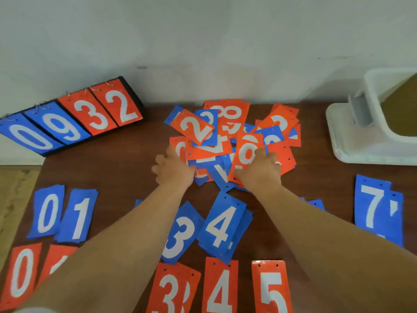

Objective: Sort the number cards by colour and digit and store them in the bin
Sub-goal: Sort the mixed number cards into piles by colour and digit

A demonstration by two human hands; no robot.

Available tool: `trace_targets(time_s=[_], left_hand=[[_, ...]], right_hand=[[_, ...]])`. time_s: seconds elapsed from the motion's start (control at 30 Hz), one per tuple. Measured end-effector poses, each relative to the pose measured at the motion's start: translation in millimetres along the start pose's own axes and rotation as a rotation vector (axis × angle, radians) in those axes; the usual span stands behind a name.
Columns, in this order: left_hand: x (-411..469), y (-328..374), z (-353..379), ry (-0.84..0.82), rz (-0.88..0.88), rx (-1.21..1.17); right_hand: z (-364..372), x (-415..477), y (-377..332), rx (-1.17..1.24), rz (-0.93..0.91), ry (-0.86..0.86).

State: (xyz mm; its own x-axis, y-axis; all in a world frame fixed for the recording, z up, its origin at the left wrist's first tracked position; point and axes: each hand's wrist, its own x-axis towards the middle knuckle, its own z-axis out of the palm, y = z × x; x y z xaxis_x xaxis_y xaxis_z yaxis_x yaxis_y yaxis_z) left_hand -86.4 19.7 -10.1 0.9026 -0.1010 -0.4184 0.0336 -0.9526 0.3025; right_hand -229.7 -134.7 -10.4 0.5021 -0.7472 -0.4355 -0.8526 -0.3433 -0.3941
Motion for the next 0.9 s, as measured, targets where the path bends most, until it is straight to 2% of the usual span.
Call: trace_targets(time_s=[0.17,0.3,0.43,0.6,0.67,0.8,0.9], left_hand=[[5.1,4.2,1.6,0.007,-0.122,-0.185],[2.4,-11.9,0.6,0.017,-0.014,-0.329],[-13.1,-29.9,-12.3,0.115,0.029,-0.405],[-44.8,-62.2,-38.9,0.163,-0.002,-0.444],[-57.5,-73.1,-49.2,0.165,-0.008,-0.439],[-90.3,-89.7,-68.3,0.057,0.045,-0.436],[-118.8,-101.5,-83.5,-0.058,0.123,-0.406]], right_hand=[[11.2,5.1,8.9,0.180,0.036,0.068],[4.0,0.0,17.4,0.300,0.018,0.082],[-13.2,-5.0,30.9,0.301,0.016,0.125],[-28.6,-12.1,47.8,0.062,0.007,0.078],[-37.9,-17.6,50.5,0.166,0.024,0.119],[-58.3,-40.7,49.8,0.402,-0.019,0.194],[-80.0,-73.9,42.7,0.437,-0.159,0.053]])
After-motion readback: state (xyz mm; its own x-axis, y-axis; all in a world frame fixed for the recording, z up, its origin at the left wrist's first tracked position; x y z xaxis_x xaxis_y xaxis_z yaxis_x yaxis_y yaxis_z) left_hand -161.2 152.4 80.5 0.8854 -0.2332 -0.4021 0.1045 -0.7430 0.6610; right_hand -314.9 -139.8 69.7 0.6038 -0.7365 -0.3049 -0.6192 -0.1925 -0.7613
